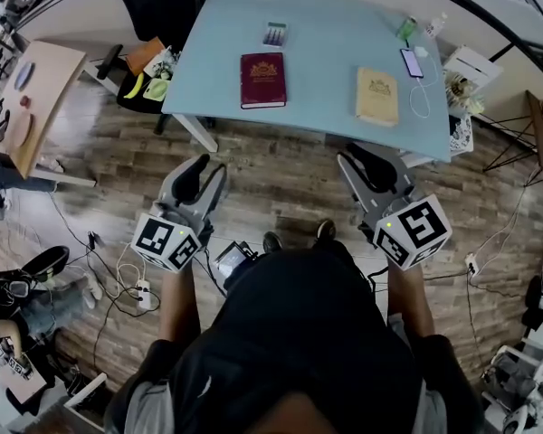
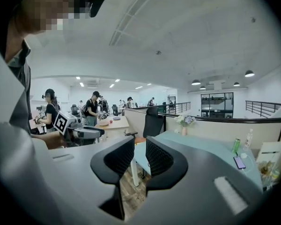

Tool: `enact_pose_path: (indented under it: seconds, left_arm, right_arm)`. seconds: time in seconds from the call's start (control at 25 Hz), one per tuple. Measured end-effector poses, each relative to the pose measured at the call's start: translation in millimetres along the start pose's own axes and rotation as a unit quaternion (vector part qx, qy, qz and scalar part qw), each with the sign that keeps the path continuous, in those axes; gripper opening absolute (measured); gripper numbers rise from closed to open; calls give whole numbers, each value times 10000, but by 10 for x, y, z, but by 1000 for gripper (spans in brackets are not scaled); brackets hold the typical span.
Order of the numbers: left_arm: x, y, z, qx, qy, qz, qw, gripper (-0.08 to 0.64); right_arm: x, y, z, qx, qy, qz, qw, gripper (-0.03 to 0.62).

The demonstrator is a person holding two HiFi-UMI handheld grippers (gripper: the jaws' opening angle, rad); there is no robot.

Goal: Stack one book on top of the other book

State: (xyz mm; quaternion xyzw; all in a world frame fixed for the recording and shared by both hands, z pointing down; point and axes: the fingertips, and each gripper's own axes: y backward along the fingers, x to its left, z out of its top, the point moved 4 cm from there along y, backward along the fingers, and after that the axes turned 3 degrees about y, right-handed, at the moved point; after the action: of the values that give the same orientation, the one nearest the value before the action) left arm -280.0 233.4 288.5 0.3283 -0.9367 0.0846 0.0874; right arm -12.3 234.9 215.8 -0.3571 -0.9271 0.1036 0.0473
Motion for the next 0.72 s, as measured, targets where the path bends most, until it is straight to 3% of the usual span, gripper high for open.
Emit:
enact_pose_path:
  seconds: [0.32,0.72]
  left_arm:
    - [82,29,-69,-39,118,-1,9999,199]
    - [76,-226,-49,-6,107,398,9992,200]
  right_arm:
    - [40,-61,23,37,-126,-35,9999,78]
    - [-430,-261,-23,-20,-218,293,9993,78]
